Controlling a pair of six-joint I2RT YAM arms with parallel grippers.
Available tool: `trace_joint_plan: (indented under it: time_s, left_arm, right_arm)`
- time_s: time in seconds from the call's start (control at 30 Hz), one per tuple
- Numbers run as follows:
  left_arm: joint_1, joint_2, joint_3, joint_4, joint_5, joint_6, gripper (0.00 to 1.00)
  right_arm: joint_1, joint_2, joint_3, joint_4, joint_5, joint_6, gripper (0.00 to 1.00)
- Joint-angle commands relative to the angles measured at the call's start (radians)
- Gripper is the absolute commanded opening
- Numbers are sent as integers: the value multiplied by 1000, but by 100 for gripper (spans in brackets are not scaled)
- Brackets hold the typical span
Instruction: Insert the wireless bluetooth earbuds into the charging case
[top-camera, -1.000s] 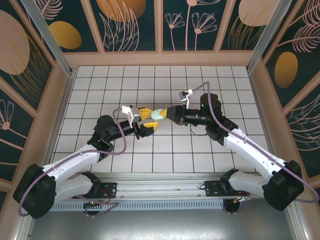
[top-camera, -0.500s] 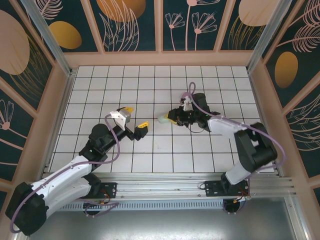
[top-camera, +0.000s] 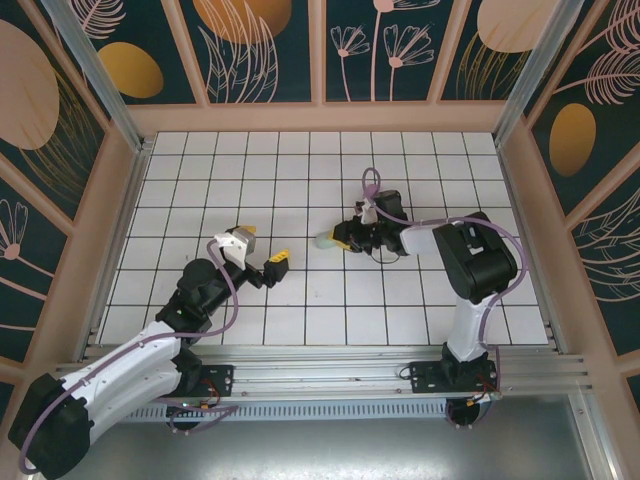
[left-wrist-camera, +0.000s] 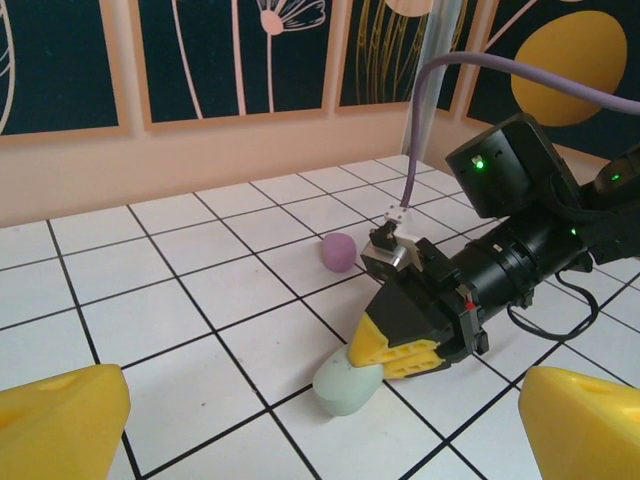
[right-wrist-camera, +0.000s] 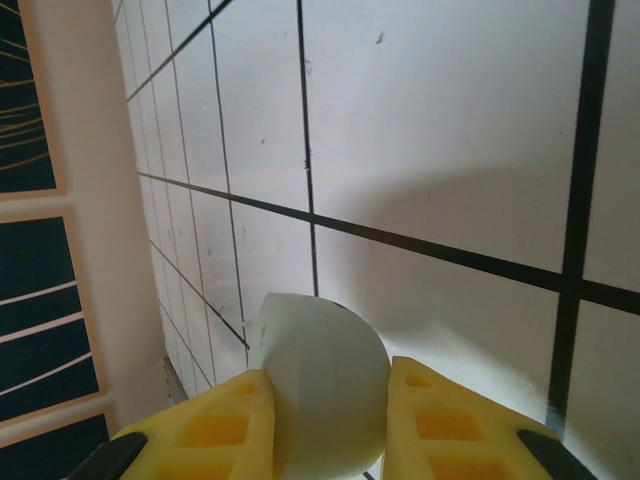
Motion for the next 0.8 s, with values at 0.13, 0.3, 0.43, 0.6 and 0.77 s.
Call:
trace_joint_plan:
  time_s: [0.13, 0.3, 0.43, 0.6, 0.77]
  left_arm:
    - [2, 24, -2, 22, -27, 14, 99]
    - [2, 41, 4, 24, -46, 27, 99]
    - [2, 62, 32, -5, -74, 49, 99]
    - [4, 84, 94, -75, -145, 96, 99]
    - [28, 119, 158, -108, -255, 99, 99]
  right_arm:
    - [-2, 4, 56, -97, 74, -105, 29]
    - [3, -40, 75, -239, 162, -142, 40]
    - [3, -117, 68, -321, 214, -185, 49]
    - [3, -234, 73, -418, 282, -238, 99]
    - [0, -391, 77, -531, 476, -322, 99]
